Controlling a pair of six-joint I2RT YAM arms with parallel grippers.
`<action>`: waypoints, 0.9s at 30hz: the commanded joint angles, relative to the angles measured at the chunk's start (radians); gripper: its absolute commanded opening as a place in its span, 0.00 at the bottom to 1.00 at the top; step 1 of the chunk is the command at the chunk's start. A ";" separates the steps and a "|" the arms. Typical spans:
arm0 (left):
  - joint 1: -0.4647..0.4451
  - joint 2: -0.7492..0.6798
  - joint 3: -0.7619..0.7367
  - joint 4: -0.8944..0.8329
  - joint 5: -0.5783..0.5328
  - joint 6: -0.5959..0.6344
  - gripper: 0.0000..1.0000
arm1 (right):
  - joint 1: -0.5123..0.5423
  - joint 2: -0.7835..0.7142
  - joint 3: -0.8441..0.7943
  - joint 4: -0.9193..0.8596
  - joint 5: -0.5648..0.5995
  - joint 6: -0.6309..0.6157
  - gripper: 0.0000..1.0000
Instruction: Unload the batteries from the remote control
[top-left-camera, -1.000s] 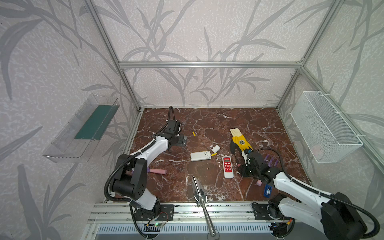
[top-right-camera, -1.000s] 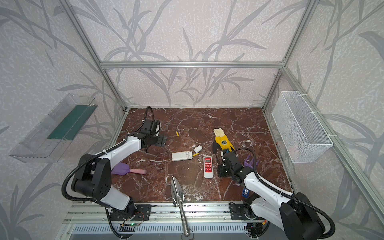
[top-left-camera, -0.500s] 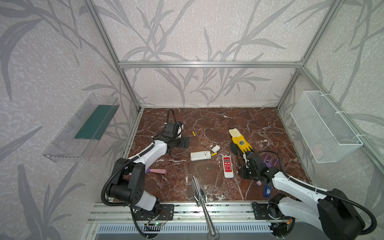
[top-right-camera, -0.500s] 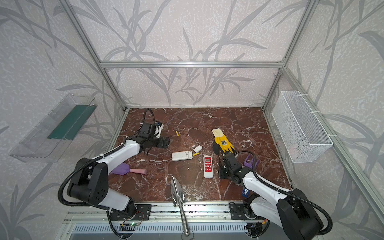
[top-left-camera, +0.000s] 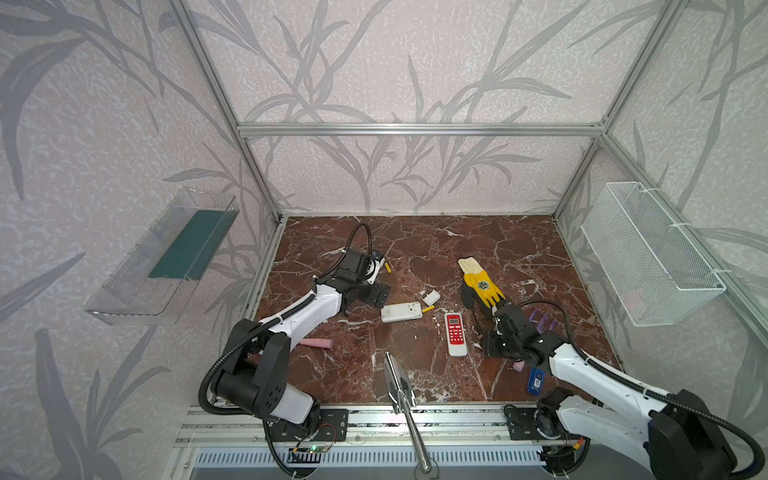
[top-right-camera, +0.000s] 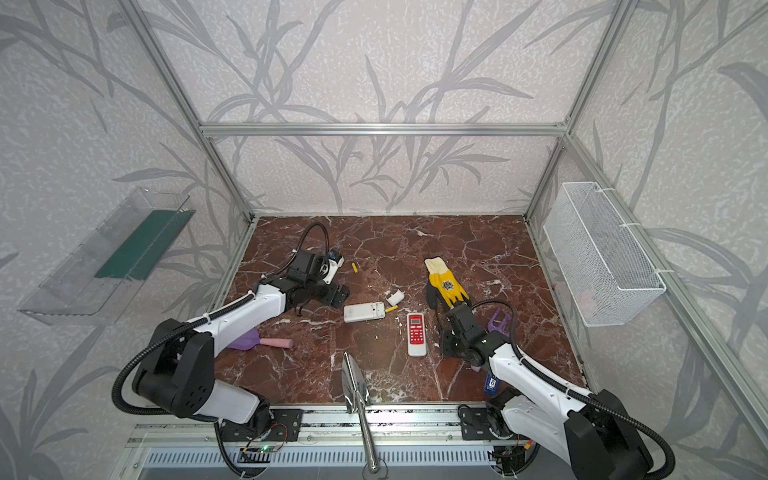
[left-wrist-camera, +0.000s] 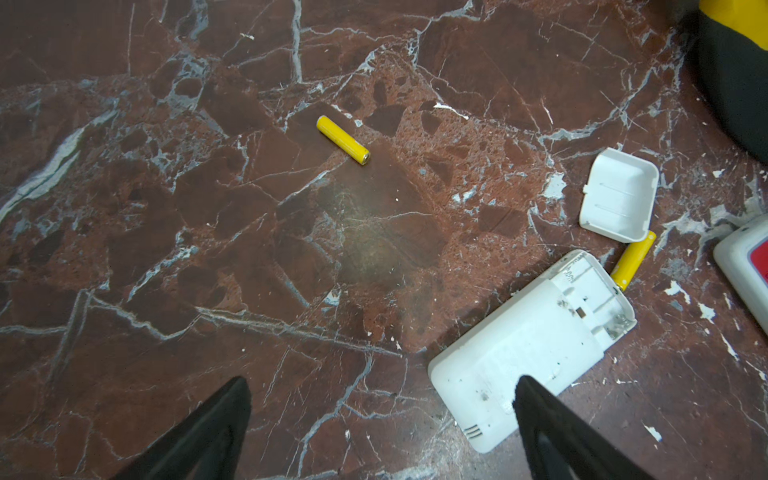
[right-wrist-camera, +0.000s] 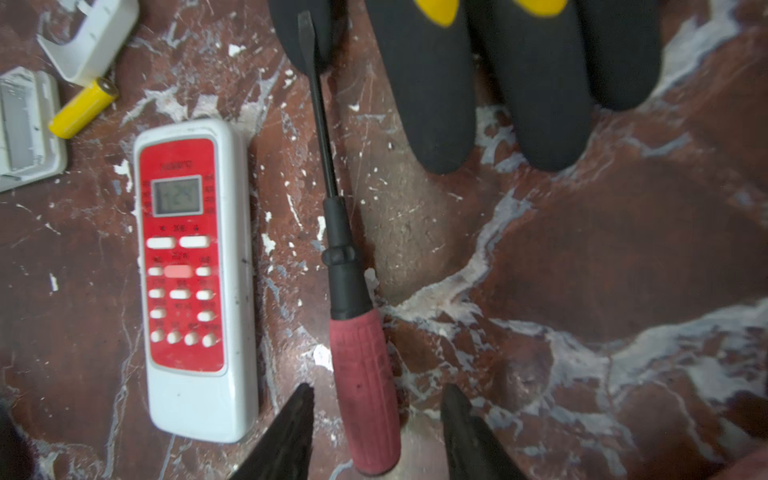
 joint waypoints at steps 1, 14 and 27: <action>-0.022 -0.026 -0.004 -0.024 -0.027 0.061 0.99 | 0.001 -0.045 0.069 -0.090 0.021 -0.063 0.53; -0.084 -0.072 -0.014 -0.059 -0.012 0.087 0.99 | 0.163 0.066 0.194 -0.075 -0.027 -0.150 0.72; -0.209 0.031 0.024 -0.187 -0.083 0.244 0.99 | 0.253 0.265 0.226 0.053 0.011 -0.097 0.83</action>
